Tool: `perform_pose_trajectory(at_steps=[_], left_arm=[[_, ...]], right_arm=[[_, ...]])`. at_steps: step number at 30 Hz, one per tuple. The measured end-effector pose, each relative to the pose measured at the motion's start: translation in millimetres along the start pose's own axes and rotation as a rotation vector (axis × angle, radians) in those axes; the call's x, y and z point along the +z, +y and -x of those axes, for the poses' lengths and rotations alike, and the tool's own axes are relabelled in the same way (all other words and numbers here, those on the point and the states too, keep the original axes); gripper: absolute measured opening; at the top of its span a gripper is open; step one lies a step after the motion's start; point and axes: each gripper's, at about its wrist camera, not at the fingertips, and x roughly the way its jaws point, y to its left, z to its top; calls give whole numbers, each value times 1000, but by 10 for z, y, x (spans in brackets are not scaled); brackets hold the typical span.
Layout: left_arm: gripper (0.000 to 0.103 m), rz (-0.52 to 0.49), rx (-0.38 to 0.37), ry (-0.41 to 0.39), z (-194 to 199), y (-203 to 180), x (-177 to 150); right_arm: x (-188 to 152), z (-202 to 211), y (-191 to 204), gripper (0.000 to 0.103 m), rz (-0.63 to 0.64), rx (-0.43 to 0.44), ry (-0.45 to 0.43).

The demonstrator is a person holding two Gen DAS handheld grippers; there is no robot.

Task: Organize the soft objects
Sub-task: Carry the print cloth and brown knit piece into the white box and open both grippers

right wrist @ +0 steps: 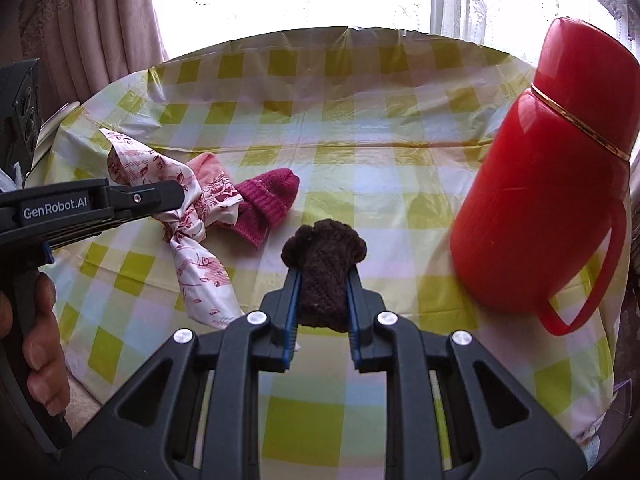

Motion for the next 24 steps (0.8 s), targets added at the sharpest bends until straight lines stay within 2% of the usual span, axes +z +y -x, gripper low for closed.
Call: perform_pose_trajectory(at_steps=[8,16,24], left_arm=[[12,-48,-71,73,78,-480,-669],[12,-126,-187,116,149,-1170,-1055],[12,-248,-322,245,49,-1946,-1562]], right_arm=[[-521,595,-491,24,-84,-53,14],[-1044,1088,-1166,24,-148,-163,27],[-1530,1547,-1961,24,-268,-288,73]])
